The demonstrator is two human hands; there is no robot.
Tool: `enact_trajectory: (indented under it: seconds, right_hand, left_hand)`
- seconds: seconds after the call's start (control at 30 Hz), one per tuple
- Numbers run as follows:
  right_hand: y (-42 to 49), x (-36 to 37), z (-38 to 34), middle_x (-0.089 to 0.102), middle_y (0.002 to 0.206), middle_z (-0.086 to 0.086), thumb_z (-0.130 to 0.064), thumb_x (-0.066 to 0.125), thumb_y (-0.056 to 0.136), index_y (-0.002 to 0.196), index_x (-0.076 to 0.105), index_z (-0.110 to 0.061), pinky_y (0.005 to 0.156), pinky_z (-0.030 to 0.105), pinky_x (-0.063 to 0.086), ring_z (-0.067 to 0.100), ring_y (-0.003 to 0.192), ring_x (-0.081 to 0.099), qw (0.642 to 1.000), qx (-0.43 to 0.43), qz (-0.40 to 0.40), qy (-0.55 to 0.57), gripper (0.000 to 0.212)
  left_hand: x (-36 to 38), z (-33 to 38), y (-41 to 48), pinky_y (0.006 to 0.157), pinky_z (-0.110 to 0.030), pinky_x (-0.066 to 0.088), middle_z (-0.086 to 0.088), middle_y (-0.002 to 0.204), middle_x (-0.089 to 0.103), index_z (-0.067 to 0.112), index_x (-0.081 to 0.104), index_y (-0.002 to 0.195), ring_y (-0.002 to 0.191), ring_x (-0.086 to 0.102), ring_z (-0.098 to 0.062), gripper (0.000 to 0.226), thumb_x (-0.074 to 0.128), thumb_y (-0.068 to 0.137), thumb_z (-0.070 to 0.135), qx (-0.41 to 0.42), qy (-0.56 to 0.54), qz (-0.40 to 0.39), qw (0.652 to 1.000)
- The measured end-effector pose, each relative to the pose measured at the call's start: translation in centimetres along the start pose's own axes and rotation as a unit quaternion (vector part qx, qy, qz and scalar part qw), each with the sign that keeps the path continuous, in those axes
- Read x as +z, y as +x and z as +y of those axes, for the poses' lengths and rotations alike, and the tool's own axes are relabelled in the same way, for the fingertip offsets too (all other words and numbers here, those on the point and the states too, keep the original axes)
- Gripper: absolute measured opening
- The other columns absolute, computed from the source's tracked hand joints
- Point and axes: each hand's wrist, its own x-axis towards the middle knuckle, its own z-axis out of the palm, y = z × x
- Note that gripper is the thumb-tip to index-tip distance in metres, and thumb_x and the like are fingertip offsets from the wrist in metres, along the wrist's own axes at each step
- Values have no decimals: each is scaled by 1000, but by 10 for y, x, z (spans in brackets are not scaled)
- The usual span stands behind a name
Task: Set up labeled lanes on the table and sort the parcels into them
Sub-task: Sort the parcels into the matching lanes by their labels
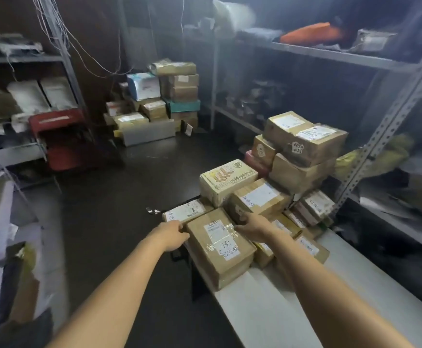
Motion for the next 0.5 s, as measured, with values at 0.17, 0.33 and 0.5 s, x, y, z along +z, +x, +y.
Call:
enact_trajectory:
  seconds: [0.17,0.33,0.5]
  right_hand:
    - [49,40,5,61,132,7,-46,53,97,133,53,-14,95,37,48,27,116,57,999,31,-11,-1,48]
    - [93,68,21,53,141,11,-52,50,96,146,42,-22,102,41,45,32,126,52,998,51,-14,21,59]
    - [137,82,33,46,149,14,-53,50,97,155,28,-19,108,45,42,35,131,49,996,53,-24,62,70]
  left_hand:
    - [43,-12,55,91,-32,48,-2,135,57,29,48,140,116,58,-25,47,54,95,44,-24,-135,29,990]
    - [94,-13,94,95,-35,48,-7,143,49,24,36,150,122,53,-26,58,55,98,39,-80,-265,12,961]
    - [124,1,119,65,-37,56,-5,143,44,31,21,154,116,52,-28,69,55,95,38,-168,-385,-19,907]
